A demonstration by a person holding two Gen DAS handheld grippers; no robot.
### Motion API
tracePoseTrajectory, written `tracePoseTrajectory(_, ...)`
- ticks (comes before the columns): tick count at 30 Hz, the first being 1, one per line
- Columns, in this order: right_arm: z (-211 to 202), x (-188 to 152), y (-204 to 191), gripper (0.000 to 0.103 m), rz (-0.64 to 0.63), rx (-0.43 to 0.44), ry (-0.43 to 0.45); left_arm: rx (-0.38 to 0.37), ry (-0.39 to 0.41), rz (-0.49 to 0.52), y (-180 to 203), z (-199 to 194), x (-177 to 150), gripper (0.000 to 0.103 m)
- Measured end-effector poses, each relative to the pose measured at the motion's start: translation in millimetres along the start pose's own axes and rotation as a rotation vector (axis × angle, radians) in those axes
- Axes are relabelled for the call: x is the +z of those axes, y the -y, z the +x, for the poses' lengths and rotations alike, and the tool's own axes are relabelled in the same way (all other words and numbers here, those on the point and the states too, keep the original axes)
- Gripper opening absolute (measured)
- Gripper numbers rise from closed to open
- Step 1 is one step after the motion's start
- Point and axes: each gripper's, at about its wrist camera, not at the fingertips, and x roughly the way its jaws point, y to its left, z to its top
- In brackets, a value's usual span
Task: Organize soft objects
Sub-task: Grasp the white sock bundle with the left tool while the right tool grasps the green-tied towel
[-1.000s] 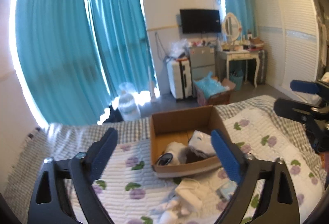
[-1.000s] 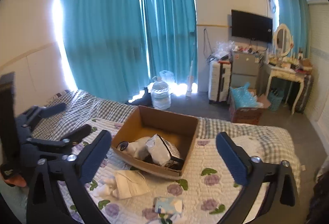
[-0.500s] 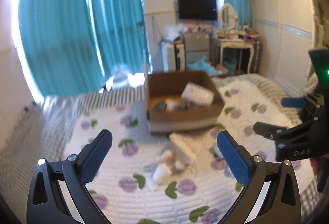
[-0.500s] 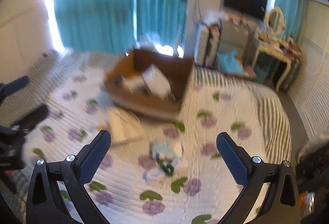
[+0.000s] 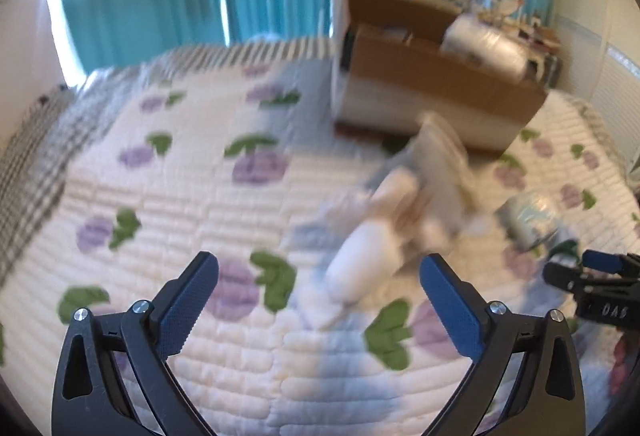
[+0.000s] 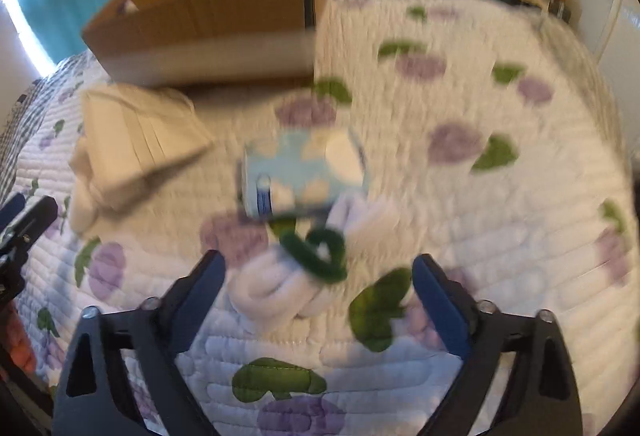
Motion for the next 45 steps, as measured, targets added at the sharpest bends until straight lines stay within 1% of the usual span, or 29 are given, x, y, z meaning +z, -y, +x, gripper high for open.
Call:
tracePoseTrajectory(1, 3, 0, 0, 0.082, 0.003, 0.008, -0.013, -0.013, -0.011, -0.010, -2, 3, -2, 0.102)
tracePoseTrajectory(2, 6, 1, -2, 0.081, 0.001, 0.020, -0.018, -0.025, -0.024, -0.018, -3, 5, -2, 0.102)
tracePoseTrajectory(3, 6, 3, -3, 0.072, -0.001, 0.024, -0.017, -0.035, -0.034, -0.024, -4, 6, -2, 0.102)
tracePoseTrajectory(4, 6, 3, -5, 0.055, -0.008, 0.026, -0.015, -0.043, -0.042, -0.030, -5, 6, -2, 0.102)
tracePoseTrajectory(5, 6, 3, -6, 0.051, -0.014, 0.032, -0.015, -0.048, -0.044, -0.032, -5, 5, -3, 0.102)
tracePoseTrajectory(6, 5, 3, -7, 0.051, -0.018, 0.039, -0.013, -0.049, -0.043, -0.028, -4, 5, -3, 0.102)
tracePoseTrajectory(7, 4, 3, -7, 0.048, -0.020, 0.045, -0.002, -0.049, -0.043, -0.021, -3, 5, -4, 0.102)
tracePoseTrajectory(11, -20, 3, -9, 0.047, -0.027, 0.074, 0.083, -0.039, -0.038, 0.020, 5, 9, -5, 0.102)
tracePoseTrajectory(12, -22, 5, -10, 0.047, -0.031, 0.083, 0.092, -0.034, -0.036, 0.030, 7, 10, -5, 0.101)
tracePoseTrajectory(13, -24, 5, -13, 0.047, -0.032, 0.094, 0.089, -0.032, -0.037, 0.040, 9, 13, -4, 0.098)
tracePoseTrajectory(14, -24, 5, -14, 0.047, -0.036, 0.109, 0.087, -0.031, -0.036, 0.046, 10, 14, -4, 0.090)
tracePoseTrajectory(15, -24, 4, -15, 0.047, -0.041, 0.113, 0.082, -0.029, -0.035, 0.060, 13, 17, -2, 0.086)
tracePoseTrajectory(16, -23, 3, -17, 0.047, -0.046, 0.111, 0.078, -0.028, -0.037, 0.069, 15, 19, -1, 0.080)
tracePoseTrajectory(19, -17, 1, -18, 0.047, -0.057, 0.109, 0.069, -0.032, -0.041, 0.103, 21, 28, -1, 0.071)
tracePoseTrajectory(20, -17, 1, -18, 0.047, -0.056, 0.109, 0.069, -0.038, -0.048, 0.108, 22, 30, -2, 0.062)
tracePoseTrajectory(22, -16, 2, -16, 0.047, -0.055, 0.113, 0.069, -0.052, -0.065, 0.117, 23, 34, -5, 0.049)
tracePoseTrajectory(24, -17, 2, -15, 0.047, -0.056, 0.113, 0.070, -0.063, -0.057, 0.125, 24, 32, -5, 0.040)
tracePoseTrajectory(28, -17, 0, -17, 0.047, -0.064, 0.113, 0.068, -0.039, -0.032, 0.142, 29, 23, -7, 0.035)
tracePoseTrajectory(30, -18, -2, -18, 0.047, -0.064, 0.117, 0.062, -0.028, -0.032, 0.144, 29, 15, -9, 0.034)
tracePoseTrajectory(33, -28, -8, -20, 0.047, -0.070, 0.113, 0.082, -0.027, -0.023, 0.145, 29, 0, -8, 0.033)
tracePoseTrajectory(35, -40, -13, -21, 0.047, -0.073, 0.119, 0.096, -0.032, 0.000, 0.146, 29, -15, -9, 0.033)
tracePoseTrajectory(37, -54, -18, -24, 0.047, -0.073, 0.135, 0.114, -0.045, 0.006, 0.136, 29, -28, -12, 0.033)
tracePoseTrajectory(45, -112, -34, -46, 0.047, -0.142, 0.182, 0.209, -0.083, 0.069, 0.122, 32, -85, -14, 0.033)
